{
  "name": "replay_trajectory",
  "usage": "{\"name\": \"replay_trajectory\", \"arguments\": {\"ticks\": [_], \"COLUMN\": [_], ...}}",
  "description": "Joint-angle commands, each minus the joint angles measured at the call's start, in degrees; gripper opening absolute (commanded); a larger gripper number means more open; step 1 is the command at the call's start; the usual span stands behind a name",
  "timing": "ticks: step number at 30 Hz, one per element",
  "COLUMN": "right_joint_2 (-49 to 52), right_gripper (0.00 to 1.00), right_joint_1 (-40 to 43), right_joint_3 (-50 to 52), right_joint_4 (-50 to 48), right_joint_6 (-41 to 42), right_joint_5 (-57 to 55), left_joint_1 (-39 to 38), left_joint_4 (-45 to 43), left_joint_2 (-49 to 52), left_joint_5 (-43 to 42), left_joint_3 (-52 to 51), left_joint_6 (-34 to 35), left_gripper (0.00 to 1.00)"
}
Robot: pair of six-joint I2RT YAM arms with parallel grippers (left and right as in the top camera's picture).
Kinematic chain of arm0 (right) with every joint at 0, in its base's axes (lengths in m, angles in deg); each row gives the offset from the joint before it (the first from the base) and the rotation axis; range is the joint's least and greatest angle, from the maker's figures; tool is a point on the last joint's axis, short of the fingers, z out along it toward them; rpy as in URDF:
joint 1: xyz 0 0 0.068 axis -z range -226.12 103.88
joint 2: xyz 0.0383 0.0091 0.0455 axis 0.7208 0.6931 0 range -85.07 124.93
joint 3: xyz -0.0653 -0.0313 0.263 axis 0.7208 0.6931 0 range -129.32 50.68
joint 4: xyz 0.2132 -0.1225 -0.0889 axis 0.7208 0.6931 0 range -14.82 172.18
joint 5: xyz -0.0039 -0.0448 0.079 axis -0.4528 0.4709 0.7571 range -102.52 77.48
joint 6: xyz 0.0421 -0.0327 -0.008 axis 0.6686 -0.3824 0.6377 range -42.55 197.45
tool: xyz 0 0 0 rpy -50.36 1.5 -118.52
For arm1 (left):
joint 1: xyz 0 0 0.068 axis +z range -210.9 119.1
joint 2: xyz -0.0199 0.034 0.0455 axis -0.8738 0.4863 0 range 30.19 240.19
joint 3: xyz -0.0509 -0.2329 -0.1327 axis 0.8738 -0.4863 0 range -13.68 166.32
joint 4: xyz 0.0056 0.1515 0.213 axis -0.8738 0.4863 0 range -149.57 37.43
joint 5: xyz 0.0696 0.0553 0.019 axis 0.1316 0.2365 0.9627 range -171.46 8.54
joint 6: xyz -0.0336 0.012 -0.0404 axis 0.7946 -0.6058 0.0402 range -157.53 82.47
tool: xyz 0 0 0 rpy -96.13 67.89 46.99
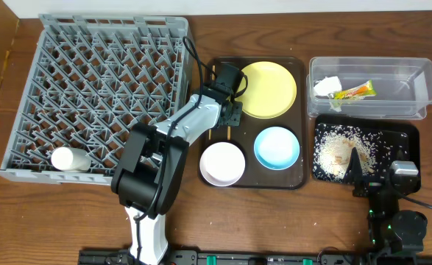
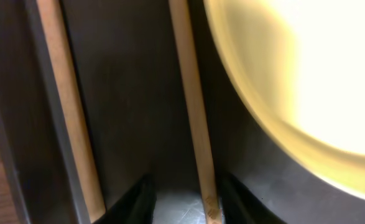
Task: Sort waste into correct bins and load items into the dishwasher
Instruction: 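Grasp a wooden chopstick on the brown tray with the left gripper, then insert the chopstick upright into the dish rack with the left gripper, then grasp the second wooden chopstick with the left gripper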
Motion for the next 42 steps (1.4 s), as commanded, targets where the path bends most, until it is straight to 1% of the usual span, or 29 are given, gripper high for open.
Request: {"name": "replay_trajectory", "arguments": {"ticks": [1, 2, 8, 14, 18, 21, 25, 29, 34, 35, 36, 37, 38, 39, 42], "right_joint_2": [-0.28, -0.28, -0.28, -0.28, -0.28, -0.28, -0.28, -0.28, -0.28, -0.28, -0.28, -0.28, -0.28, -0.28, -0.28], "right_gripper": [0.99, 0.99, 0.99, 0.99, 0.99, 0.99, 0.99, 0.99, 0.99, 0.99, 0.99, 0.99, 0.99, 0.99, 0.99], "right_joint_1": [0.39, 0.39, 0.39, 0.39, 0.39, 0.39, 0.39, 0.39, 0.39, 0.39, 0.39, 0.39, 0.39, 0.39, 0.39], "right_joint_3": [0.07, 0.07, 0.07, 0.07, 0.07, 0.07, 0.07, 0.07, 0.07, 0.07, 0.07, 0.07, 0.07, 0.07, 0.07], "right_joint_4": [0.26, 0.26, 0.24, 0.26, 0.26, 0.26, 0.26, 0.26, 0.26, 0.26, 0.26, 0.26, 0.26, 0.26, 0.24], "right_joint_6": [0.24, 0.24, 0.24, 0.24, 0.24, 0.24, 0.24, 0.24, 0.26, 0.24, 0.24, 0.24, 0.24, 0.24, 0.24], "right_joint_5": [0.20, 0.20, 0.20, 0.20, 0.20, 0.20, 0.20, 0.20, 0.20, 0.20, 0.20, 0.20, 0.20, 0.20, 0.20], "left_joint_1": [0.17, 0.17, 1.77, 5.81, 8.55, 11.32, 15.67, 18.71, 19.32, 19.32, 19.34, 19.32, 19.26, 19.10, 18.03], "left_joint_4": [0.70, 0.98, 2.49, 7.10, 10.86, 14.62, 18.71, 19.69, 20.11, 20.17, 20.24, 20.24, 20.26, 20.31, 20.00], "left_joint_2": [3.56, 3.58, -0.44, -10.36, -16.76, -19.50, -19.54, -18.43, -17.57, -17.57, -17.57, -17.66, -17.81, -17.97, -18.88], "left_joint_5": [-1.09, -1.09, -0.83, -0.85, -0.83, 0.15, 3.91, 3.91, 3.91, 3.93, 3.87, 3.41, 2.91, 2.01, -4.94], "left_joint_3": [0.11, 0.11, 0.90, 4.09, 4.17, 4.17, 4.00, 3.28, 2.64, 2.56, 2.56, 2.56, 2.67, 2.82, 3.43], "left_joint_6": [0.48, 0.66, 0.61, 0.59, 0.55, -1.27, -5.07, -8.79, -13.31, -13.51, -13.44, -13.42, -13.42, -13.40, -12.09], "left_gripper": [0.14, 0.08, 0.08, 0.08, 0.08, 0.08, 0.08, 0.08, 0.08, 0.09, 0.28, 0.38, 0.42, 0.43, 0.43]}}
